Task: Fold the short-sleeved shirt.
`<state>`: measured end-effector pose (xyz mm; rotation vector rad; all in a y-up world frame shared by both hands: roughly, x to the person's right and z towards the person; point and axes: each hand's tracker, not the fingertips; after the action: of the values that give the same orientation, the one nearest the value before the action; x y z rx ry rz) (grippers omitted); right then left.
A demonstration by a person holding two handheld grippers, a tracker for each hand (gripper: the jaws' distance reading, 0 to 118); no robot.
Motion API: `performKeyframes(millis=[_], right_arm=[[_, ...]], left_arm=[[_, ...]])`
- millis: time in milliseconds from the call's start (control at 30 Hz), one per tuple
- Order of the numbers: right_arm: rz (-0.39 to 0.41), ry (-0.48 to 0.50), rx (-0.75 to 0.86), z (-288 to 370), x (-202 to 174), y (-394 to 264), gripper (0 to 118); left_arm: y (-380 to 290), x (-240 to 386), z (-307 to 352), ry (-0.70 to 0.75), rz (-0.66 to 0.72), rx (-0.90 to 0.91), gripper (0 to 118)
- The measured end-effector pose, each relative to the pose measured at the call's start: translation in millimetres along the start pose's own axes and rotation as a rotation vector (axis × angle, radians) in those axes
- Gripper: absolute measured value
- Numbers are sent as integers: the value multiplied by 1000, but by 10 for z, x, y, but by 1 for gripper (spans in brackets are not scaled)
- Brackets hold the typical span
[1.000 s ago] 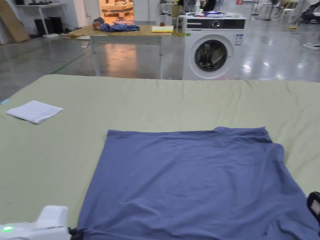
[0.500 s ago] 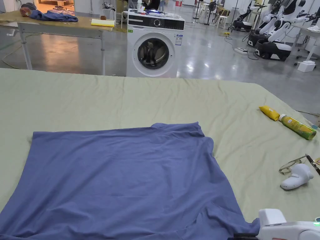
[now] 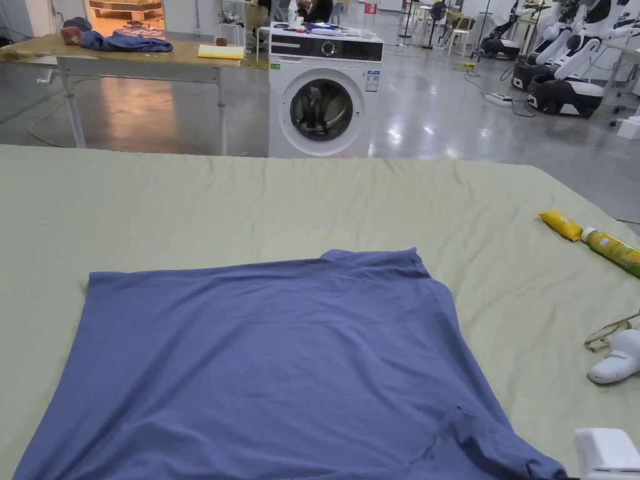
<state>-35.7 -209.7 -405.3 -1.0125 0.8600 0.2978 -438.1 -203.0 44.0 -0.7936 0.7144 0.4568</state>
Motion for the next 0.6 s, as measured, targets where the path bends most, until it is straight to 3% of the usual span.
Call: performKeyframes(millis=[167, 300, 433, 600], right_arm=[[-33, 16, -3, 256, 20, -58, 4], [-34, 36, -2, 456, -63, 126, 4], [-44, 70, -23, 523, -167, 698, 4], [-66, 98, -66, 152, -242, 1732, 4]], left_arm=[[-76, 22, 133, -3, -21, 2, 0], [62, -72, 188, -51, 45, 2, 0], [541, -207, 110, -73, 44, -18, 0], [1345, -329, -383, -75, 58, -76, 0]])
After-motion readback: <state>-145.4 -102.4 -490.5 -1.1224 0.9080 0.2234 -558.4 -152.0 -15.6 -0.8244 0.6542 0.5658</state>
